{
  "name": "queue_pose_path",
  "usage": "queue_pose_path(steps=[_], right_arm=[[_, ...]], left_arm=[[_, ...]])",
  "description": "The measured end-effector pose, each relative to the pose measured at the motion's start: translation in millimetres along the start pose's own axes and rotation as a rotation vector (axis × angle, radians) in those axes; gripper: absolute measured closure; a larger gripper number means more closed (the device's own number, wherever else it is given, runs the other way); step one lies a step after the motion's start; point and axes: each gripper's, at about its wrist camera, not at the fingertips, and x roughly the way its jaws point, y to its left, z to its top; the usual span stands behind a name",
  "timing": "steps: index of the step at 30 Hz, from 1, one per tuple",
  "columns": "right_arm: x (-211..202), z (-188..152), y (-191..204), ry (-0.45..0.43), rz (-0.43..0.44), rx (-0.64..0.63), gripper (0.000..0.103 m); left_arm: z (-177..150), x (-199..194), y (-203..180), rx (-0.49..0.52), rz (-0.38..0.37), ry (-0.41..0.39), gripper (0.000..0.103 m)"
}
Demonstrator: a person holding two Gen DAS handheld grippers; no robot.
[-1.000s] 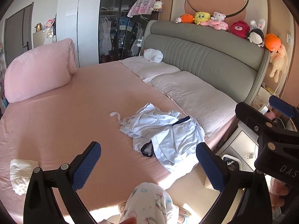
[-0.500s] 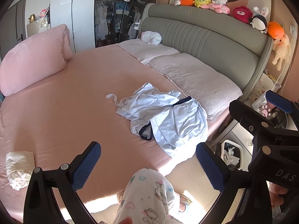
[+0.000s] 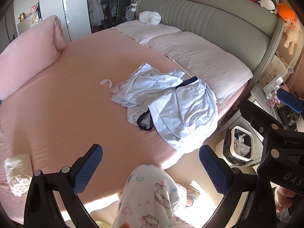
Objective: Fold clothes
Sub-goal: 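Move both grippers toward the light-blue garment on the bed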
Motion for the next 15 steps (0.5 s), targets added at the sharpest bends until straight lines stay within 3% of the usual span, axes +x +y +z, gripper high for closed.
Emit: queue_pose_path(steps=[10,15], right_arm=[[42,-11,-30,0.107,-0.046,0.052,0.0],[47,-12,-37,0.116,-0.047,0.067,0.0]], left_arm=[[2,62,-14,-0.113,-0.203,0.213,0.0],[3,75,-12,-0.141,-0.179,0.242,0.0]])
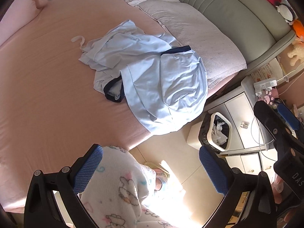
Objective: Fold clothes
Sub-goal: 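Move both grippers toward the light-blue garment on the bed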
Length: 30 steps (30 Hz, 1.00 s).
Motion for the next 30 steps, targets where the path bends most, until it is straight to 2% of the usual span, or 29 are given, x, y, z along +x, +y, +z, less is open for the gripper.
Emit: queue_pose_path(steps=[6,13,16,17,19,23,24,25,30], right_arm=[[11,-1,-4,0.031,0.005,0.012,0.0],[21,-5,-6,0.068,0.02,0.032,0.0],[21,-4,-7,0.065,0.019,0.039,0.0],[20,-3,-8,0.064,0.022,0.041,0.0],[20,-2,-8,0.061,0.028,0.042,0.0],[23,-1,-4,0.061,0.041,0.033,0.0],[25,0,-3,0.064,0.04,0.03,0.0],[27,0,-3,0.067,0.038,0.026,0.0],[41,-2,-5,0.094,0.052,0.047,0.0]], left_arm=[[2,7,3,0.01,-0.007,0.015,0.0],[-4,23,7,-0.047,-0.036,0.013,0.0],[-8,23,6,-0.06,-0.132,-0.011,0.0],[-7,22,5,-0.059,-0.123,-0.023,0.0],[-3,20,1,-0.047,-0.057,-0.061,0.0],[7,21,-7,0.083,0.165,-0.163,0.0],[10,23,-6,0.101,0.187,-0.167,0.0],[14,26,-2,0.108,0.189,-0.161,0.0],[30,36,10,0.019,0.085,-0.128,0.0]])
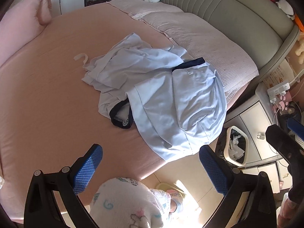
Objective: Fold clothes
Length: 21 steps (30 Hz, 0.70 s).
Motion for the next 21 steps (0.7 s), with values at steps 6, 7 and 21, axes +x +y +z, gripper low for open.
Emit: queue_pose_path(steps=[6,7,21], right_arm=[[30,-1,-6,0.066,0.04,0.046,0.0],[35,-1,-6,0.079,0.04,0.046,0.0],[108,2,-27,0.197,0.082,0.144,0.001]], left_arm=[[10,15,-1,-0.001,0.024,0.008,0.0],[12,19,1,-0.005,0.023,0.017,0.0],[28,79,-7,0.0,0.009,0.084,0.0]])
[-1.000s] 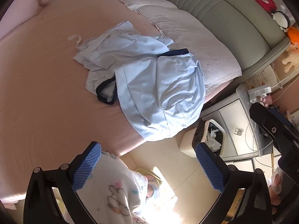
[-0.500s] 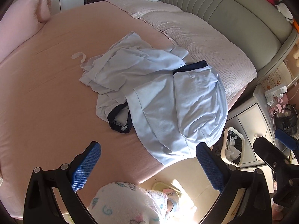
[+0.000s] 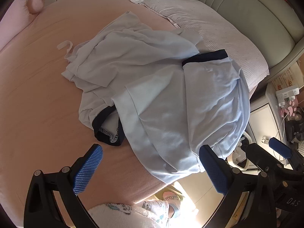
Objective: Fold clothes
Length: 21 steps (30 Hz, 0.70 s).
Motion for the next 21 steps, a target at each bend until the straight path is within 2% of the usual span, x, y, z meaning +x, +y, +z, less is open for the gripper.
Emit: queue_pose_path(steps=[7,11,16,21], right_arm=[[18,11,-11,0.034,0.044,0.044,0.012],[29,17,-18,0.064,0.065,0.076,0.026],[40,22,-24,0.078,0.096,0.106,0.03],[57,26,-28,0.116,0.146,0.15,0.047]], left_arm=[[9,11,-9,0.018,-0.012,-0.002,0.0],[13,19,-10,0.003,-0.034,0.009,0.0],[15,32,-10,-0.024,-0.05,0.032,0.0],[17,47,-3,-0.074,-0.107,0.082,0.0]])
